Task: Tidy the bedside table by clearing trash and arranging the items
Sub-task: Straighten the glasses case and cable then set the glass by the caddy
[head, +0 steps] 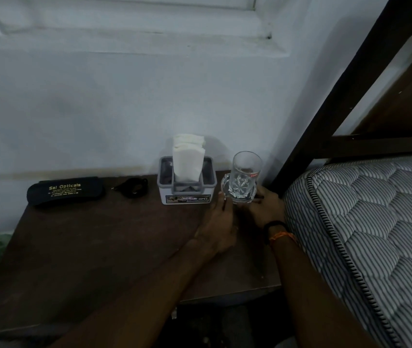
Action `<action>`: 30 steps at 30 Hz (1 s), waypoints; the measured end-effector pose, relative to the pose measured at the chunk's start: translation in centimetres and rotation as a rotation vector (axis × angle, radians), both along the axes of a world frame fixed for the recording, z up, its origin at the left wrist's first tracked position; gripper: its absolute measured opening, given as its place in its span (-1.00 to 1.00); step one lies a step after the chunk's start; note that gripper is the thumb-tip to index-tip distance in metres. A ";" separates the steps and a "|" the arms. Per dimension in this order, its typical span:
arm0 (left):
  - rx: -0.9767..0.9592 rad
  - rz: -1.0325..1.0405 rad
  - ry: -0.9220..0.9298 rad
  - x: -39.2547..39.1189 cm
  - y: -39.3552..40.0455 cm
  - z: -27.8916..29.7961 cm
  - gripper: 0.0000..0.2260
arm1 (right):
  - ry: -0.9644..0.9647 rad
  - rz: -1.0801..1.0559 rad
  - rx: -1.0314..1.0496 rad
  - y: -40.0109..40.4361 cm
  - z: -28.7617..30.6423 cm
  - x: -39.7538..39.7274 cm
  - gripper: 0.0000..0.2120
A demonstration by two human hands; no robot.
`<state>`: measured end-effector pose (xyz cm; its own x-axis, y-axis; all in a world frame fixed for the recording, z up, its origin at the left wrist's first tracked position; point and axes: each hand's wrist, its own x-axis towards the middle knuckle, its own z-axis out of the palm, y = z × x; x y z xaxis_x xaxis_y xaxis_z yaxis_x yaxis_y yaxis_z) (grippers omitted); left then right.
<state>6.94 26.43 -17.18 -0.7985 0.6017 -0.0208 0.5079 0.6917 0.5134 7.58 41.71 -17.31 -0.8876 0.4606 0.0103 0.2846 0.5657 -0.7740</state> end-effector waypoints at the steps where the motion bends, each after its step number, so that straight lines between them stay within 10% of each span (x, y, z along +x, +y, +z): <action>1: 0.007 0.008 -0.009 -0.1 0.1 0.1 -0.26 | 0.011 0.000 0.002 -0.1 0.0 -0.1 -0.52; 30: 0.090 0.024 -0.052 -1.2 0.3 0.8 -0.33 | 0.041 -0.076 -0.044 0.1 -0.9 -1.6 -0.56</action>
